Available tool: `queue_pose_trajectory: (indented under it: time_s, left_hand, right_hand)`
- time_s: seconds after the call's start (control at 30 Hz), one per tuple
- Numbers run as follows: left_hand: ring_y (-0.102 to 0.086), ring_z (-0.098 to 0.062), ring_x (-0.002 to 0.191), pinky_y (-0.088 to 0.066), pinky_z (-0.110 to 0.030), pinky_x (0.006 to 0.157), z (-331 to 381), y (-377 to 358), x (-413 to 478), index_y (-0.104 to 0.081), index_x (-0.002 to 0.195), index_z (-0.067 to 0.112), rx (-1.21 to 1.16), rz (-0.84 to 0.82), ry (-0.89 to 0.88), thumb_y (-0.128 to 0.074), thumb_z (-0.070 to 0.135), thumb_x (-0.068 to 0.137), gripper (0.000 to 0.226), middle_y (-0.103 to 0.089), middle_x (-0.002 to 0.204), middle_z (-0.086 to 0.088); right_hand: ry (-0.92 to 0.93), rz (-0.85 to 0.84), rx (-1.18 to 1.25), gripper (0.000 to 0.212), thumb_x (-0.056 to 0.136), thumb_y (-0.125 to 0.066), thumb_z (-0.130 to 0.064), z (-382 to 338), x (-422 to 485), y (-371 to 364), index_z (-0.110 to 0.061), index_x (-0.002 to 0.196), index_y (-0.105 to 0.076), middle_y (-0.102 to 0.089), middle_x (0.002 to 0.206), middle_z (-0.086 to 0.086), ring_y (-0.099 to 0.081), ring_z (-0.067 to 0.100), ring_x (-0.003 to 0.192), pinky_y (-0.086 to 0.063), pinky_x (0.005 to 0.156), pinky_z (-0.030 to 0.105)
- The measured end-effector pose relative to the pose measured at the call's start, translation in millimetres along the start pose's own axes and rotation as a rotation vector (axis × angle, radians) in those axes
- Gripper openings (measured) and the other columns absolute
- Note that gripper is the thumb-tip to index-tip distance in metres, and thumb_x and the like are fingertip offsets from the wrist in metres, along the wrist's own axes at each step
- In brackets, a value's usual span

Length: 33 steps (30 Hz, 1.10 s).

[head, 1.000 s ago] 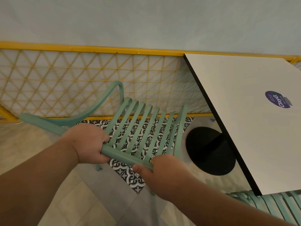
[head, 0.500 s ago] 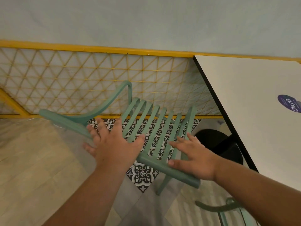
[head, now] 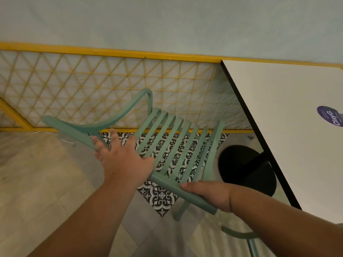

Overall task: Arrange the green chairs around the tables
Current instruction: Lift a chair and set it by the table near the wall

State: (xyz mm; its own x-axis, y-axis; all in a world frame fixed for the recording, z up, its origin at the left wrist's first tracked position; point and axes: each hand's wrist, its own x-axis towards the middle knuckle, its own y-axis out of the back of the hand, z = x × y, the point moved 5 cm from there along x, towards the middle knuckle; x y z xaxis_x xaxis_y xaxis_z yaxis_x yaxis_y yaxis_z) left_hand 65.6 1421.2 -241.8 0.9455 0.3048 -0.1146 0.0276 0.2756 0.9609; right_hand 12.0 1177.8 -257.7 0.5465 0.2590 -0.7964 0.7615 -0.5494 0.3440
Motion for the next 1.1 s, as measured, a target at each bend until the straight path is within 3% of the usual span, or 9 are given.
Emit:
queue_pose_trajectory:
  time_s: [0.13,0.23,0.37,0.5,0.63,0.8,0.9,1.1]
  left_hand:
    - [0.014,-0.051,0.15,-0.005,-0.067,0.121,-10,7,10,-0.034,0.154,0.035,-0.014,-0.004,-0.031,-0.046,0.059,0.065,0.093,-0.009,0.171,-0.011]
    - [0.014,-0.048,0.15,-0.005,-0.065,0.122,-19,10,17,-0.034,0.154,0.037,-0.02,-0.015,-0.055,-0.048,0.056,0.068,0.089,-0.01,0.171,-0.008]
    - [0.012,-0.047,0.151,-0.005,-0.065,0.122,-35,16,26,-0.036,0.154,0.031,-0.028,-0.02,-0.105,-0.046,0.056,0.064,0.093,-0.012,0.17,-0.009]
    - [0.018,-0.039,0.152,-0.006,-0.061,0.124,-47,25,42,-0.032,0.156,0.023,-0.052,-0.073,-0.147,-0.046,0.053,0.06,0.101,-0.01,0.171,-0.006]
    - [0.02,-0.034,0.153,-0.004,-0.056,0.125,-52,30,57,-0.028,0.157,0.023,-0.049,-0.117,-0.224,-0.049,0.048,0.062,0.1,-0.01,0.171,-0.003]
    - [0.018,-0.035,0.154,0.0,-0.054,0.126,-49,31,73,-0.031,0.157,0.024,0.004,-0.132,-0.285,-0.046,0.048,0.063,0.098,-0.013,0.171,-0.002]
    - [0.018,-0.035,0.154,0.002,-0.053,0.126,-50,32,79,-0.036,0.154,0.026,0.005,-0.136,-0.296,-0.047,0.044,0.064,0.092,-0.018,0.17,-0.001]
    - [0.018,-0.034,0.154,0.0,-0.052,0.125,-58,41,97,-0.034,0.155,0.026,0.012,-0.172,-0.291,-0.048,0.045,0.063,0.095,-0.013,0.171,-0.002]
  right_hand:
    - [0.004,-0.009,0.019,0.082,0.072,-0.045,-0.095,-10,7,-15,-0.034,0.121,-0.072,-0.065,0.132,-0.002,-0.06,0.014,0.116,-0.039,0.104,0.034]
    - [0.006,0.0,0.02,0.1,0.055,-0.039,-0.1,-19,10,-23,-0.034,0.123,-0.072,-0.066,0.13,-0.002,-0.061,0.015,0.116,-0.042,0.106,0.037]
    - [0.005,-0.003,-0.054,0.112,0.062,-0.027,-0.103,-37,10,-36,-0.027,0.135,-0.066,-0.061,0.138,0.006,-0.059,0.022,0.12,-0.041,0.108,0.041]
    - [0.11,-0.073,-0.088,0.087,0.09,-0.018,-0.085,-65,10,-57,-0.027,0.146,-0.051,-0.056,0.145,0.016,-0.055,0.031,0.128,-0.037,0.112,0.044]
    - [0.095,-0.022,-0.032,0.101,0.082,-0.014,-0.09,-83,18,-76,-0.027,0.154,-0.041,-0.045,0.158,0.012,-0.044,0.03,0.141,-0.03,0.119,0.049]
    - [0.114,-0.023,-0.072,0.089,0.091,-0.01,-0.081,-91,28,-82,-0.028,0.158,-0.037,-0.036,0.163,0.014,-0.034,0.03,0.148,-0.023,0.121,0.043]
    - [0.092,-0.022,0.0,0.098,0.087,-0.01,-0.087,-95,30,-84,-0.024,0.155,-0.04,-0.043,0.159,0.015,-0.04,0.03,0.144,-0.027,0.12,0.046]
    - [0.121,-0.003,0.023,0.089,0.093,-0.01,-0.082,-117,42,-92,-0.027,0.156,-0.037,-0.046,0.154,0.021,-0.046,0.034,0.138,-0.031,0.117,0.047]
